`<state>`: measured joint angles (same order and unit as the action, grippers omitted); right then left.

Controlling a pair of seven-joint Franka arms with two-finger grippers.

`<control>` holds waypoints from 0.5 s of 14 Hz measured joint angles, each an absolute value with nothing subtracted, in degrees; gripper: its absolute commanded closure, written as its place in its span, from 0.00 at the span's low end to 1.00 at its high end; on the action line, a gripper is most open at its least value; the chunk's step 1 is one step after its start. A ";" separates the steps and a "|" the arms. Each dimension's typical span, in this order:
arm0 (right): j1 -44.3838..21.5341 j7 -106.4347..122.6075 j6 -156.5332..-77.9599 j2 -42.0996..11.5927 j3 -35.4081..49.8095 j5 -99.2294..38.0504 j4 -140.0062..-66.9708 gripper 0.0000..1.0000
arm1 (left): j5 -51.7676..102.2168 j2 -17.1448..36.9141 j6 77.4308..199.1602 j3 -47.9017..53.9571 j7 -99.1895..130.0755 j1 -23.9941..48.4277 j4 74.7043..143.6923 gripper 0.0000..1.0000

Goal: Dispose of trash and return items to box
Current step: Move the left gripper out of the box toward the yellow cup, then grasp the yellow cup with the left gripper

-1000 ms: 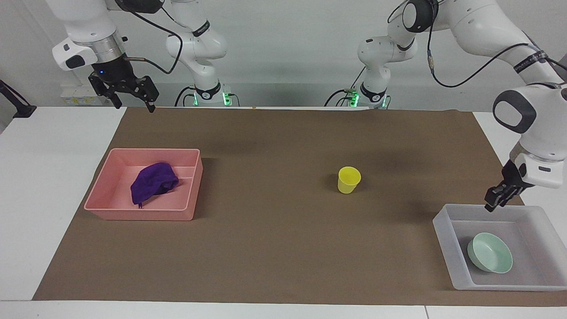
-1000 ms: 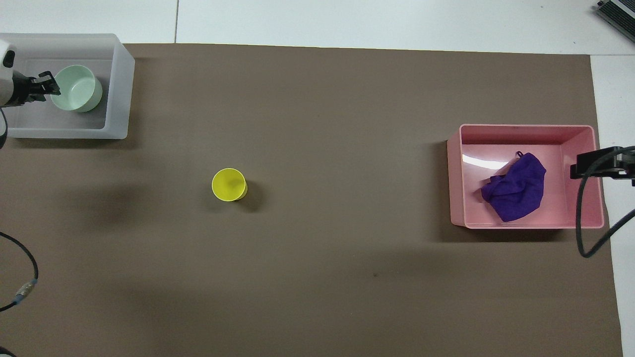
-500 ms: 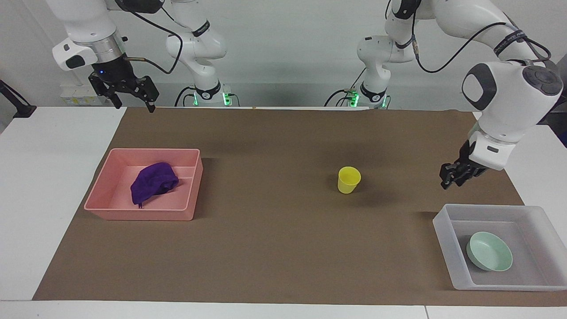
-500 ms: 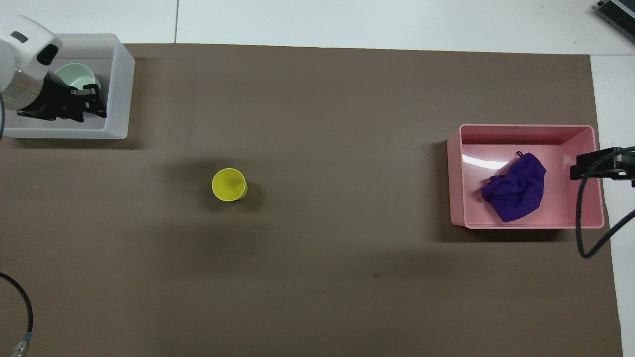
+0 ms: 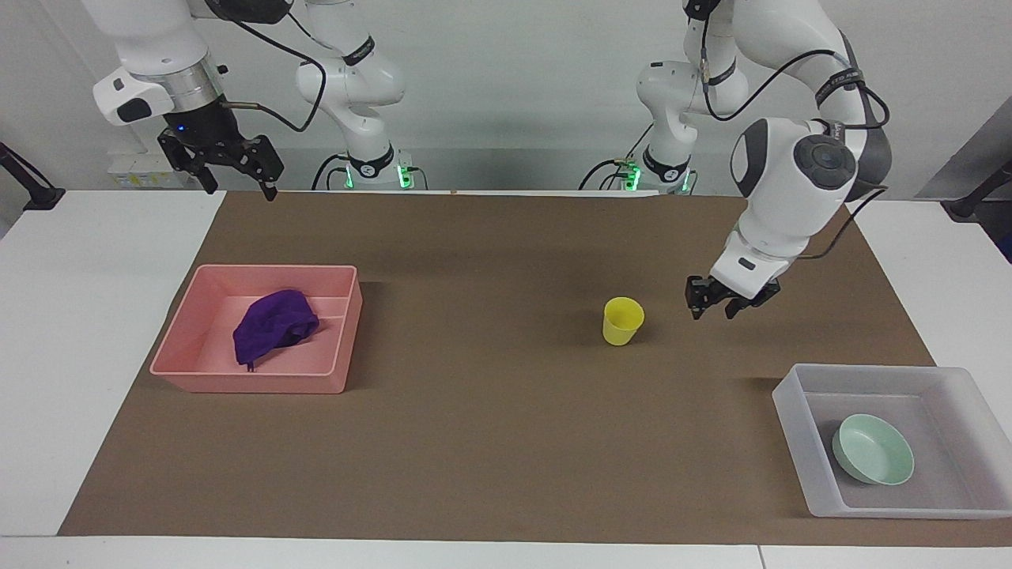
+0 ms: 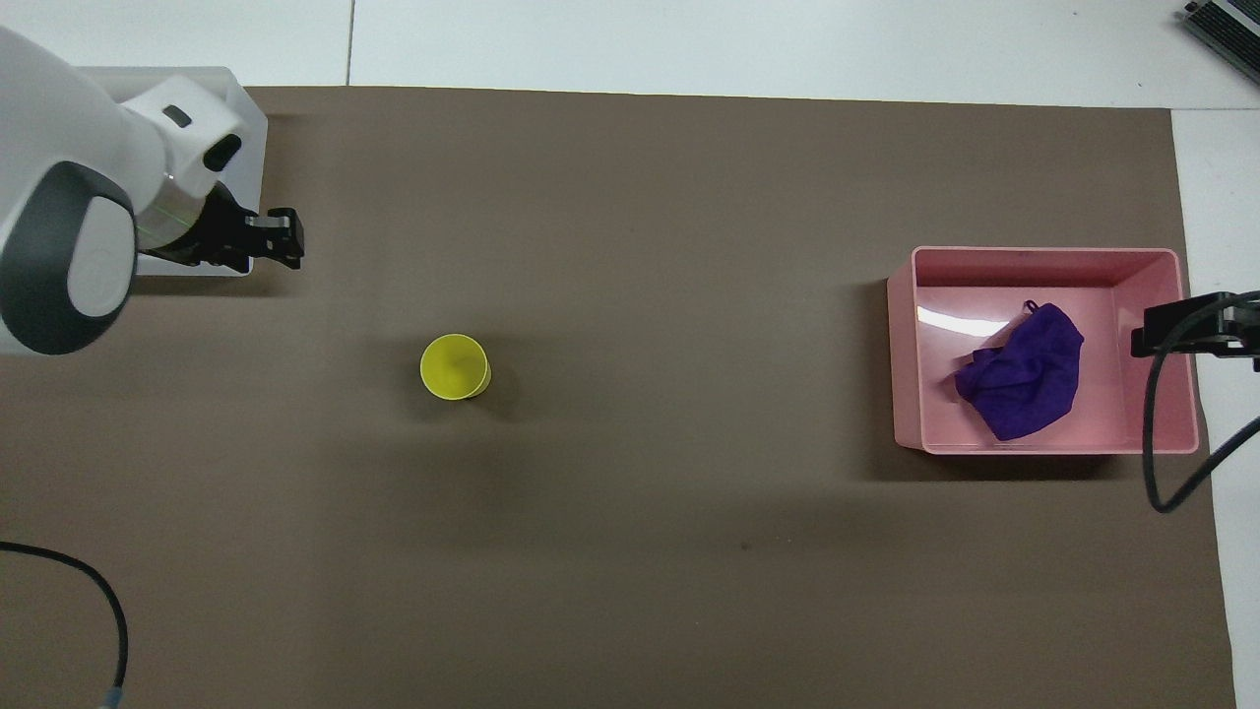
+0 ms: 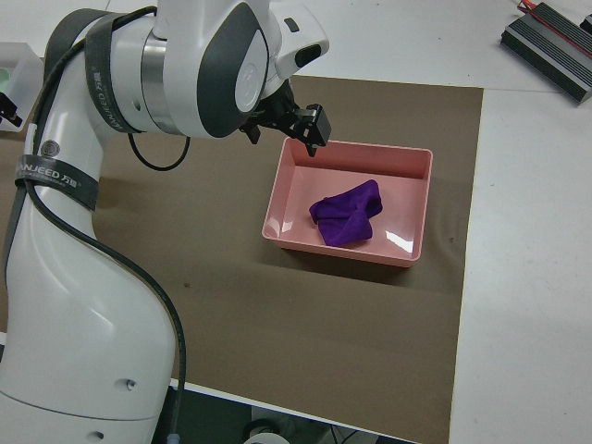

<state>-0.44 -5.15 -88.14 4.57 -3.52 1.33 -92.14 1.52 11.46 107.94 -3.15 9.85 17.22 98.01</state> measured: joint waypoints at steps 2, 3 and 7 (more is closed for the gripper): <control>-0.44 -5.16 -88.11 4.57 -3.52 1.33 -92.15 0.00 | 1.52 9.98 109.84 -3.18 10.03 18.82 101.65 0.23; -0.44 -5.16 -88.11 4.57 -3.52 1.33 -92.16 0.00 | 1.52 9.33 110.97 -3.19 10.51 19.41 103.14 0.23; -0.44 -5.16 -88.11 4.57 -3.52 1.33 -92.17 0.00 | 1.52 6.73 119.61 -3.18 13.82 21.43 110.83 0.24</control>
<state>-0.44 -5.16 -88.11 4.57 -3.52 1.33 -92.17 1.52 6.73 119.61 -3.18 13.82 21.43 110.83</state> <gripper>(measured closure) 0.000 0.233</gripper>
